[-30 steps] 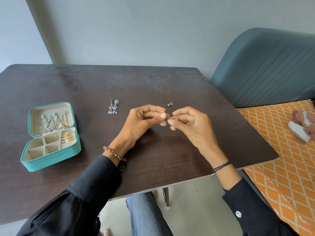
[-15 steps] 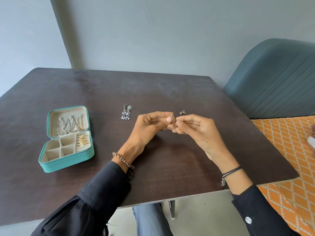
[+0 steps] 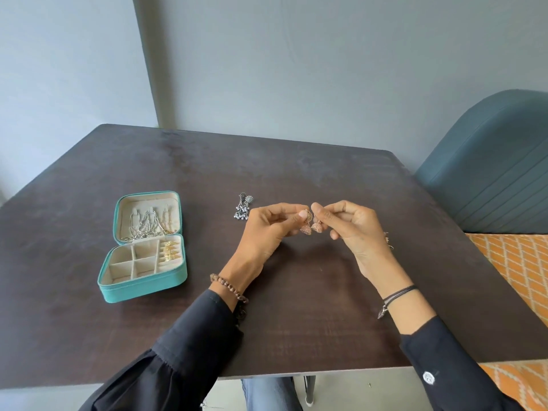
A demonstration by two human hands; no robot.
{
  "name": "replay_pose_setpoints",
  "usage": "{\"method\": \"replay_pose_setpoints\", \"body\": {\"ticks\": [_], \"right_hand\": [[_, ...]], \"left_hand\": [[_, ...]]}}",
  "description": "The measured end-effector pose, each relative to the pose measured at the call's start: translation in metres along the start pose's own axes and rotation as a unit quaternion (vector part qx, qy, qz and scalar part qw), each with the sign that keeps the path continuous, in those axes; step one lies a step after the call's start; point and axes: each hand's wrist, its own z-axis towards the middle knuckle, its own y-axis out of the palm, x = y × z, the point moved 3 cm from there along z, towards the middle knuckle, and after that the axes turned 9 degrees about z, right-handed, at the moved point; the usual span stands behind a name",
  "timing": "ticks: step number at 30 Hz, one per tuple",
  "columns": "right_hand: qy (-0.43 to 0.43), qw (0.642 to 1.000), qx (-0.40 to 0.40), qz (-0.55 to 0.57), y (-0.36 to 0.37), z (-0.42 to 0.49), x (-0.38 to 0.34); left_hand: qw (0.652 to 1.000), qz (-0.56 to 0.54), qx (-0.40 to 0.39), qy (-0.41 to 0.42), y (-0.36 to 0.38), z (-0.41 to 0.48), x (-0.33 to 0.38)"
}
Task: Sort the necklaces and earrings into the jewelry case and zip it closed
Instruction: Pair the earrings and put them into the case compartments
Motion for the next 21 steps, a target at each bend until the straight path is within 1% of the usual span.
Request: {"method": "replay_pose_setpoints", "body": {"ticks": [4,6,9,14,18,21], "right_hand": [[-0.014,0.998,0.011,-0.053,0.007,0.016,0.01],[-0.021,0.996,0.008,-0.083,0.009,0.026,0.016],[-0.021,0.994,-0.002,-0.11,0.012,0.041,0.025],[-0.006,0.996,-0.015,-0.091,0.017,0.054,0.034],[-0.012,0.989,-0.009,-0.145,0.02,0.063,0.039],[-0.021,0.983,-0.019,-0.181,0.024,0.069,0.038]], "left_hand": [[0.993,0.109,0.036,0.033,-0.001,0.007,-0.009],[0.986,0.15,0.058,0.032,-0.002,0.013,-0.011],[0.969,0.226,0.093,0.04,-0.004,0.021,-0.007],[0.957,0.265,0.117,0.027,-0.01,0.035,-0.006],[0.944,0.299,0.139,0.028,-0.011,0.042,-0.007],[0.931,0.328,0.155,0.035,-0.009,0.046,-0.005]]}}
